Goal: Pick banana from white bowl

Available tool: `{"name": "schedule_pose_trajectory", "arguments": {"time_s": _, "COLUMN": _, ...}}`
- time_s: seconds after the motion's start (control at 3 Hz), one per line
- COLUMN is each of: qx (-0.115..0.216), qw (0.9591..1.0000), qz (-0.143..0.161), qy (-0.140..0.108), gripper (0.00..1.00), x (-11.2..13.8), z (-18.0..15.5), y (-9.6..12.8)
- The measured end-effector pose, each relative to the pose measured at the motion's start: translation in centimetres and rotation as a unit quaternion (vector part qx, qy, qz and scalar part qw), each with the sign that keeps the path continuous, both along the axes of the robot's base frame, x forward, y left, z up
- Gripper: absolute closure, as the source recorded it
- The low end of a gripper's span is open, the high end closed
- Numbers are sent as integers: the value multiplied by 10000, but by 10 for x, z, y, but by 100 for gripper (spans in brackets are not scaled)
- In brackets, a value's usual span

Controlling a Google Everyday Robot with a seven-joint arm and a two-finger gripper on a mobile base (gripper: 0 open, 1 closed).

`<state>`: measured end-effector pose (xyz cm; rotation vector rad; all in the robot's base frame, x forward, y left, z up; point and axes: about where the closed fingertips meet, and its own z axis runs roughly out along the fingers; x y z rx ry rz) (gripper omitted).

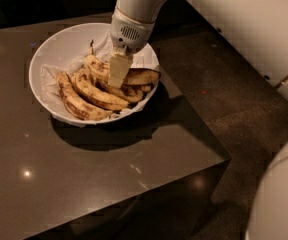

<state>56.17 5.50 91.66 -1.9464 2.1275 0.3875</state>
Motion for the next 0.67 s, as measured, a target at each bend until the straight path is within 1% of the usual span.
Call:
{"name": "schedule_pose_trajectory", "arguments": {"time_s": 0.33, "qx": 314, "qw": 9978, "qz": 331, "qy": -483, "gripper": 100, "x": -25, "z": 31, "y": -15}}
{"name": "schedule_pose_trajectory", "arguments": {"time_s": 0.67, "qx": 462, "qw": 9920, "qz": 795, "qy": -865, "gripper": 100, "x": -52, "z": 57, "y": -26}}
